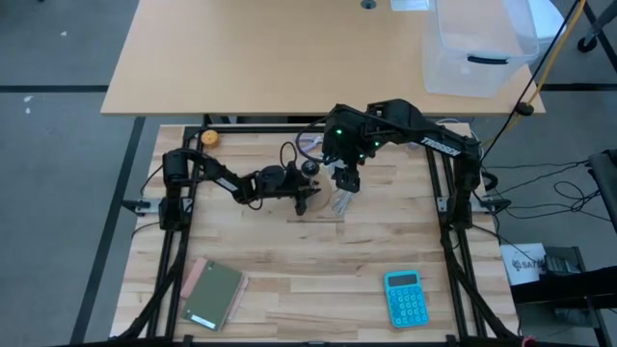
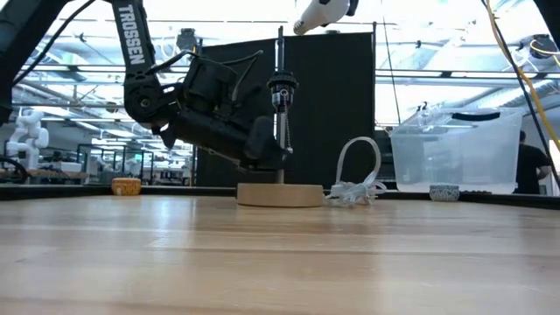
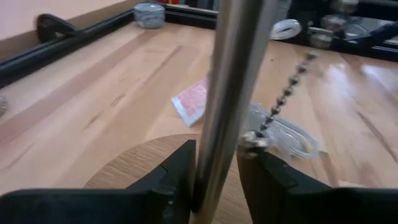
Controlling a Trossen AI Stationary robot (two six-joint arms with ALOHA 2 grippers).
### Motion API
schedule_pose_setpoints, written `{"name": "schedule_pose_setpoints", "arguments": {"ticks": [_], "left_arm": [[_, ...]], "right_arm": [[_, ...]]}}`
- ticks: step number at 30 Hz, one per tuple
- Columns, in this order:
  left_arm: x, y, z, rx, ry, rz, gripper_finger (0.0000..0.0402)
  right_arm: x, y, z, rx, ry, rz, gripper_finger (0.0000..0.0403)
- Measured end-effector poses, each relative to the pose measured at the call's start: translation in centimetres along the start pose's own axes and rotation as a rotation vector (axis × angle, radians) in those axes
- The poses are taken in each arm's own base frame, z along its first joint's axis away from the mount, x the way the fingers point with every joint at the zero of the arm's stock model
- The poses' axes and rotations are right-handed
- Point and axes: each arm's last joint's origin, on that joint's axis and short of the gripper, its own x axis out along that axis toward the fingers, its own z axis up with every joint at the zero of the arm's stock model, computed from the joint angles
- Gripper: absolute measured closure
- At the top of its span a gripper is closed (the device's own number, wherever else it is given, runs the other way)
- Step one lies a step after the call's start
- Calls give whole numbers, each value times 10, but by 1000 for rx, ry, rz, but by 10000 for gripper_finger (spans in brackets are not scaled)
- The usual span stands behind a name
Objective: Screw lightbulb
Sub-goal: Insert the light bulb on the brown lamp
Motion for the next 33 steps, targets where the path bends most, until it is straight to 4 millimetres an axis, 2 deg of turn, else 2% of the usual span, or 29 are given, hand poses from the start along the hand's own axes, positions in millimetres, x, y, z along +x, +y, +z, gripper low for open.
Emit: {"name": "schedule_pose_setpoints", "arguments": {"ticks": [7,27,33], "left_arm": [[1,-9,-1,8,3,-32,323],[15,-52,12,12,16,-165,325],[14,-54,13,-11,12,-139,324]], "right_arm": [[0,2,-3,1,34,33,154],[-1,14,-5,33,53,268,154],[0,25,-5,26,64,286,154]]}}
